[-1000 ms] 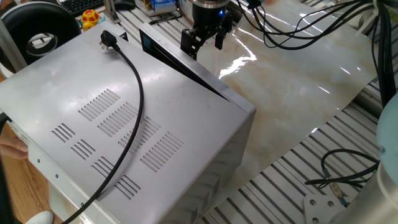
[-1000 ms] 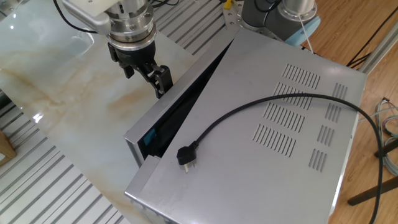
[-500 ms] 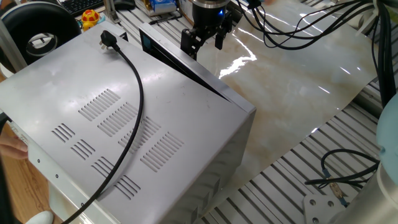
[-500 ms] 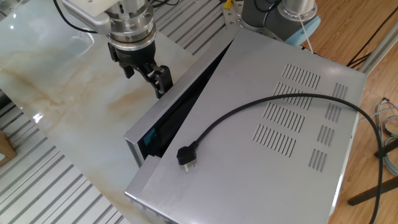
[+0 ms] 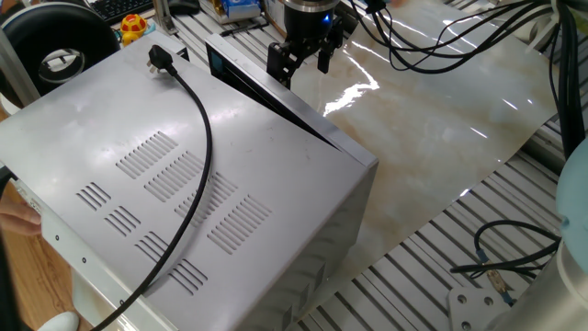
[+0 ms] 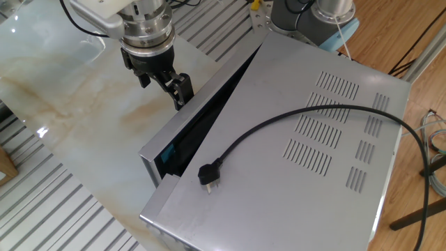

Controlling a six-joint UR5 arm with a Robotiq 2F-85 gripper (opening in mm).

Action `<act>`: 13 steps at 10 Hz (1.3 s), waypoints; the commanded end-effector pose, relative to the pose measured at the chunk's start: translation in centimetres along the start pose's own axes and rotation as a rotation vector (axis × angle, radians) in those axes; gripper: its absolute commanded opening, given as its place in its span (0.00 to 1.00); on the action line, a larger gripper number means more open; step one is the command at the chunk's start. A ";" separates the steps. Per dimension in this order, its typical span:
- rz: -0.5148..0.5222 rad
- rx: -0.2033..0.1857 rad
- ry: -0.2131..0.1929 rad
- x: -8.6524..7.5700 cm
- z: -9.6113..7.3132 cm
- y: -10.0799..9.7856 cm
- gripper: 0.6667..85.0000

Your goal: Close the microwave door

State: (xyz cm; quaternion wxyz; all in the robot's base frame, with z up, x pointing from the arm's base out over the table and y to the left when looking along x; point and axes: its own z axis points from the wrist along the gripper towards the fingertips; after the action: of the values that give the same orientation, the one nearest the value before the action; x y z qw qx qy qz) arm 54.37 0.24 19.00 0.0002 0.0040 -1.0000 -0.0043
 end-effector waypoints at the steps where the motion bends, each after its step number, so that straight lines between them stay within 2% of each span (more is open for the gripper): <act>1: -0.394 0.034 -0.152 -4.0 -0.3 0.2 0.56; 3: -0.377 0.037 -0.169 -4.4 -0.3 0.1 0.56; 4: -0.387 0.063 -0.162 -4.3 -0.4 -0.6 0.57; 6: -0.394 0.058 -0.163 -4.3 -0.5 -0.6 0.57; 8: -0.401 0.016 -0.183 -4.7 -0.7 0.7 0.60; 11: -0.442 0.016 -0.185 -4.7 -0.7 0.9 0.60; 13: -0.434 -0.036 -0.197 -4.7 -0.8 2.2 0.59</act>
State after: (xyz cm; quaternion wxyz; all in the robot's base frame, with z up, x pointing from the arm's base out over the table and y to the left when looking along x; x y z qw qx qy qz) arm 58.92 1.20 19.54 -0.0891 0.2130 -0.9730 0.0014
